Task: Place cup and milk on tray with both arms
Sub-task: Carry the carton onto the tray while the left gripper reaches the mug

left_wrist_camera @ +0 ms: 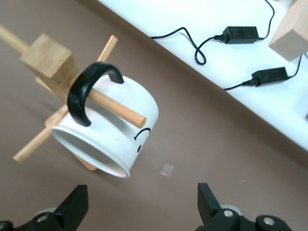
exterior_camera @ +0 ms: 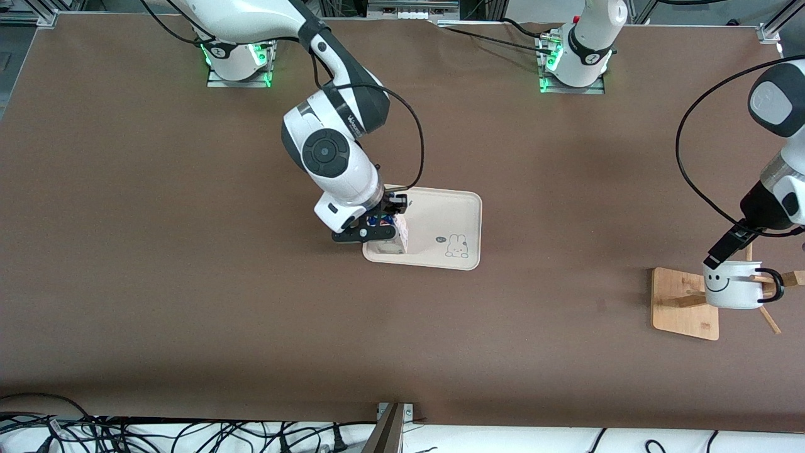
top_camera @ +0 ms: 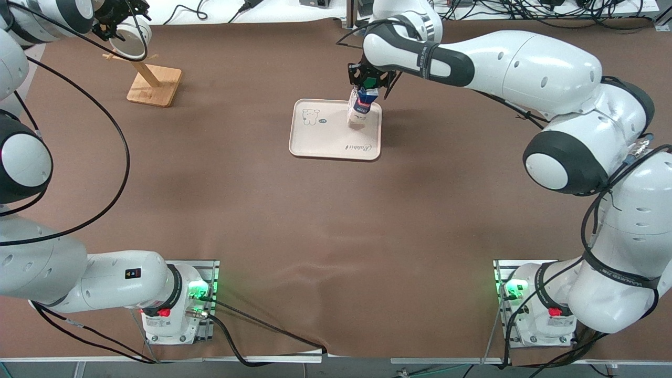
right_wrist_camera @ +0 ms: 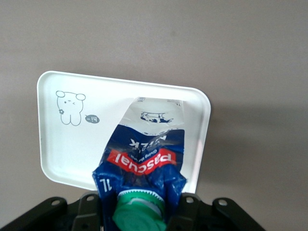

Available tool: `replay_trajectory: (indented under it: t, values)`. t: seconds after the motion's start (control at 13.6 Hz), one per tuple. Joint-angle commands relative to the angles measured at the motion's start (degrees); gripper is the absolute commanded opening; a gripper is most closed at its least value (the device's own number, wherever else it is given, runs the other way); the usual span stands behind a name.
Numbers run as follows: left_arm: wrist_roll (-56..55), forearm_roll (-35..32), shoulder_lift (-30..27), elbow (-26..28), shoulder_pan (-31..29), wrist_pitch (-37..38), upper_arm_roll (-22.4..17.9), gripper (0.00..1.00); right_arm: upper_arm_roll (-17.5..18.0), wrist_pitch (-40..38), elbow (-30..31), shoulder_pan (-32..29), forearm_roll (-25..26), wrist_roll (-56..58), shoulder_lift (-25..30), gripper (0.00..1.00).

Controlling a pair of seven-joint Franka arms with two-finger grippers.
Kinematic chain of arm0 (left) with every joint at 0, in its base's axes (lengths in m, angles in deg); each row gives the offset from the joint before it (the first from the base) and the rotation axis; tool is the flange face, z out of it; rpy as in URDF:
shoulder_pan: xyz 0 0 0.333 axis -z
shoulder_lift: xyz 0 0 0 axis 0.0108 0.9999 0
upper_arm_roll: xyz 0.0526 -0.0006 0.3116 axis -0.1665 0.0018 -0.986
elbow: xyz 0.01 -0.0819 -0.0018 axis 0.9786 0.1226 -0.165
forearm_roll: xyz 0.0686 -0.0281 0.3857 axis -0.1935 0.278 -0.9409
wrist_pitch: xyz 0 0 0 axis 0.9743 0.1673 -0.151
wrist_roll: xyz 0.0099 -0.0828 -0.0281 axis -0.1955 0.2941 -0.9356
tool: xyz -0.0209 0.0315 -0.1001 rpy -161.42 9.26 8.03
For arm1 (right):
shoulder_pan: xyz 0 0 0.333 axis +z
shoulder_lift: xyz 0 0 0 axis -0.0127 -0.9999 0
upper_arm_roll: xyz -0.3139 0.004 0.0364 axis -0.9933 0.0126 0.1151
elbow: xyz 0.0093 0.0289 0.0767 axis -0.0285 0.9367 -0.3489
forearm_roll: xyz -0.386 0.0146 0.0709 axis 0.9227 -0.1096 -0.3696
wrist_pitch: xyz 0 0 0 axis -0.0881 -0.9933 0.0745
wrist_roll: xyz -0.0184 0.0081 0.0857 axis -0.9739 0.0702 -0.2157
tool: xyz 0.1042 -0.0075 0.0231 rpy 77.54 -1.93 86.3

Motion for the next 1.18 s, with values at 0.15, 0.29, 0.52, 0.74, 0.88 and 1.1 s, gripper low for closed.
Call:
replay_trajectory:
  t: [0.15, 0.29, 0.52, 0.74, 0.88, 1.1]
  values:
    - [4.0, 5.4, 1.5, 3.1, -0.7, -11.5, 0.8, 1.0, -0.7, 0.4, -0.9, 1.2, 1.9, -3.4, -1.6, 0.68]
    - [7.4, 5.4, 3.5, 2.8, -1.2, -16.1, 0.7, 1.0, -0.7, 0.4, -0.9, 1.2, 1.8, -5.4, -1.4, 1.0]
    - [6.7, 5.9, 4.4, 2.9, -2.1, -20.0, 1.5, 1.0, -0.9, 0.4, -1.9, 1.0, 1.3, -8.6, -1.0, 1.0]
    - [6.3, 6.2, 4.4, 3.1, -2.1, -20.0, 2.1, 0.88, -0.9, 0.1, -2.1, 1.0, 1.2, -10.0, 1.6, 1.0]
    - [5.9, 6.3, 4.0, 3.6, -2.2, -20.0, 2.1, 0.58, -1.3, -0.2, -2.1, 0.5, 1.2, -9.3, 4.1, 1.0]
    - [6.2, 6.2, 3.3, 4.6, -2.5, -19.9, 2.1, 0.47, -4.1, -3.4, -2.0, -2.4, 1.0, -8.8, 10.4, 1.0]
